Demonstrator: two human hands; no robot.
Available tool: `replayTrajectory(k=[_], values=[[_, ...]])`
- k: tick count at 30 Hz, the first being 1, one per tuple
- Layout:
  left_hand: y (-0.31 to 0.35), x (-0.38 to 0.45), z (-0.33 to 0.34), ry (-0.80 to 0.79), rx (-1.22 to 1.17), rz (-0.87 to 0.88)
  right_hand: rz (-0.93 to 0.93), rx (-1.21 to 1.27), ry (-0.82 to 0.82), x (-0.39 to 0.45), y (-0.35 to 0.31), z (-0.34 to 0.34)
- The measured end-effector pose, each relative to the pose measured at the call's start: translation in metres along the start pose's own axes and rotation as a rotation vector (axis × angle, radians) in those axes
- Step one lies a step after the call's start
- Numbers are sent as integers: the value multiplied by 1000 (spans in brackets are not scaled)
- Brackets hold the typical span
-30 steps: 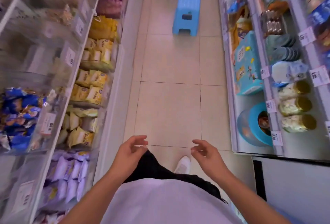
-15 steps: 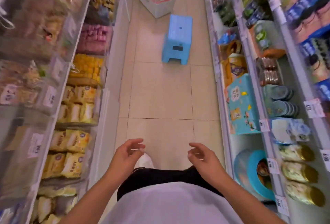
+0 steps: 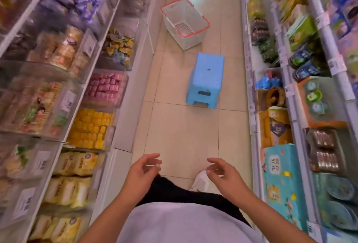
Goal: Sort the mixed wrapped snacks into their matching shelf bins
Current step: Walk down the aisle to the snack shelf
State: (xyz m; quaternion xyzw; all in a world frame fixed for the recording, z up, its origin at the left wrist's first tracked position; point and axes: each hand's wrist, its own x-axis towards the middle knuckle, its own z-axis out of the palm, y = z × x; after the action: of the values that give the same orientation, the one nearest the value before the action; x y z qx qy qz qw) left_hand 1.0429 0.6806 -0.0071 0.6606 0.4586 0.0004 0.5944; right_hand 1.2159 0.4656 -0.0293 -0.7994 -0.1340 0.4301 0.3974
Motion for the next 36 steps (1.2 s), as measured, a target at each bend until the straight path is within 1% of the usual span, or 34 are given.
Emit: replayTrajectory(k=[3, 6, 9, 13, 15, 17, 22, 24, 30, 33, 36], values=[[36, 37, 10, 15, -15, -16, 13, -25, -6, 48, -30, -35], [67, 84, 11, 9, -41, -16, 15, -31, -1, 91, -54, -54], [95, 142, 4, -16, -44, -19, 17, -51, 8, 138, -79, -63], [139, 214, -20, -60, -28, 14, 25, -50, 71, 192, -124, -66], [160, 246, -35, -78, -7, 39, 30, -49, 58, 217, -147, -65], [175, 274, -50, -73, -1, 18, 24, -81, 15, 241, -167, -64], [203, 330, -67, -3, 4, -5, -17, -91, -30, 308, -218, -78], [208, 351, -67, 40, -1, -37, -20, -108, -86, 341, -231, -88], [239, 399, -64, 250, -151, -76, -91, -287, -261, 440, -278, -120], [252, 410, -68, 313, -191, -110, -102, -356, -301, 479, -311, -128], [258, 424, -78, 356, -234, -131, -130, -387, -334, 510, -342, -121]])
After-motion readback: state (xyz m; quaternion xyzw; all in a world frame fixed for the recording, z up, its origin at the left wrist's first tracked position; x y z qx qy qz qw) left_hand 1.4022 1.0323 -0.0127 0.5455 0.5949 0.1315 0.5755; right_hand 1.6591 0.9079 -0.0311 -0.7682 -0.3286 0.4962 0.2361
